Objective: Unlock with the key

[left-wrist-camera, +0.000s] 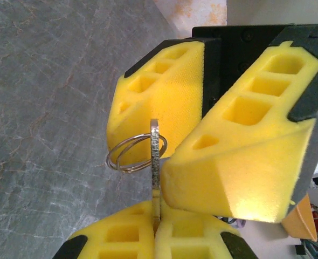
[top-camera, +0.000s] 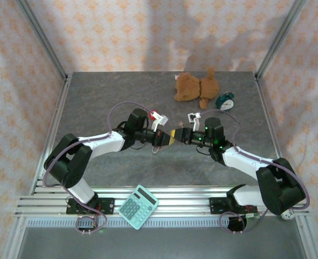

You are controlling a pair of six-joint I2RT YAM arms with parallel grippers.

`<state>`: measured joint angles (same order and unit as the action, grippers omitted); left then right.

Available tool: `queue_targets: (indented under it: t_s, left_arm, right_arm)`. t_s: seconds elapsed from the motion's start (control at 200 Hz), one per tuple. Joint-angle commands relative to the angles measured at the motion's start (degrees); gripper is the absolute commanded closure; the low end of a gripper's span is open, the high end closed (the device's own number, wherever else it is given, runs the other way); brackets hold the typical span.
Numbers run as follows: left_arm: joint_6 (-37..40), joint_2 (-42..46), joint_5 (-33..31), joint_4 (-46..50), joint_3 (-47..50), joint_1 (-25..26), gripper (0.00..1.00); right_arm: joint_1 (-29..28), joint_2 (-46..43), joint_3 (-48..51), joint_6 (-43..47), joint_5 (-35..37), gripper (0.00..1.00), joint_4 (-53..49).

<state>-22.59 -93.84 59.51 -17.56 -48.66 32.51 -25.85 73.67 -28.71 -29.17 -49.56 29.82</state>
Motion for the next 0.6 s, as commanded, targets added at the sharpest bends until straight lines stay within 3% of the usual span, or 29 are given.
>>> queue_targets:
  t_s: [0.0, 0.315, 0.46, 0.526, 0.596]
  left_arm:
    - [-1.22, -0.95, 2.85, -3.41, -0.26, -0.38, 1.0]
    - [0.24, -1.15, 3.65, -0.94, -1.26, -0.43, 1.0]
    - [1.41, -1.09, 2.95, 0.6, -1.5, -0.47, 1.0]
    - [2.84, -0.35, 0.88, 2.28, -1.21, -0.52, 0.74]
    - [4.88, 1.24, -1.28, 3.78, -0.43, -0.51, 0.67]
  right_arm:
    - [-0.48, -0.16, -0.11, 0.67, -1.23, 0.71, 1.9]
    - [-0.65, -0.76, -0.08, 1.35, -0.85, 0.91, 0.51]
    - [-0.63, -1.87, 0.06, 1.36, 0.34, 0.93, -0.26]
    - [-0.66, -2.81, 0.06, 1.5, 1.99, 0.94, -1.54]
    - [-0.61, -4.37, 0.04, 1.88, 4.9, 0.95, -3.32]
